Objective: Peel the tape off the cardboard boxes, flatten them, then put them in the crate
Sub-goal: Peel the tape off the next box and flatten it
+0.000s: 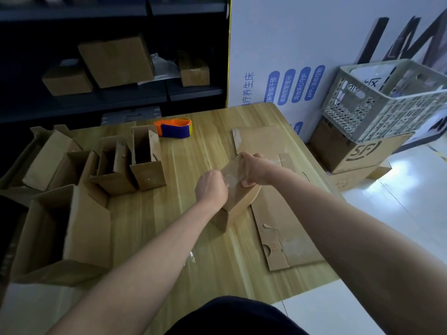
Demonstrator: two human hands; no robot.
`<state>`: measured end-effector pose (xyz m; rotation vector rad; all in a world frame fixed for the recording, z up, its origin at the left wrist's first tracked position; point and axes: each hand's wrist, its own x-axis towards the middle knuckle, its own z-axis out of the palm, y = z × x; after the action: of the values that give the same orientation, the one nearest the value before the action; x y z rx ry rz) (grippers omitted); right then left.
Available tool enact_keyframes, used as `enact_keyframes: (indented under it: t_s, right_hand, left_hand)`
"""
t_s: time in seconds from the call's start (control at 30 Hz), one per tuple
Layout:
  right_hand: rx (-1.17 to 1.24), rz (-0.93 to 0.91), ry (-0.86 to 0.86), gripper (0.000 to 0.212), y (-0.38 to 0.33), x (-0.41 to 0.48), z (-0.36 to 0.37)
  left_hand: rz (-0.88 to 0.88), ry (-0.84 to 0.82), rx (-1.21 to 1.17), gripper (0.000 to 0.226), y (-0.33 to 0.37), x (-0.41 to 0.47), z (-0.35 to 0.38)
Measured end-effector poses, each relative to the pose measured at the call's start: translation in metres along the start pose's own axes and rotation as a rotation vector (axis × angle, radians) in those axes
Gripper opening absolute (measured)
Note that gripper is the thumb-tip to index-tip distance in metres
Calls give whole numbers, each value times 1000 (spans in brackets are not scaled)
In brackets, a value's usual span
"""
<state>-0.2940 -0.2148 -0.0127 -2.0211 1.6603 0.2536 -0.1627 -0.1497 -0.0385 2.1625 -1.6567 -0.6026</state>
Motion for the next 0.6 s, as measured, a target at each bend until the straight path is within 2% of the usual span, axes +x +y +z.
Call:
enact_keyframes:
  t_s: [0.13, 0.27, 0.4, 0.6]
  right_hand:
    - [12, 7, -7, 100, 0, 2, 1]
    - [6, 16, -21, 100, -2, 5, 1]
    - [31, 27, -21, 99, 0, 5, 2]
    - [37, 33, -17, 100, 2, 4, 4]
  left_hand:
    - [7, 86, -98, 23, -8, -2, 4]
    - [32, 147, -120, 8, -14, -3, 8]
    - [-18, 169, -130, 7, -9, 5, 7]
    - [89, 159, -72, 9, -2, 14, 10]
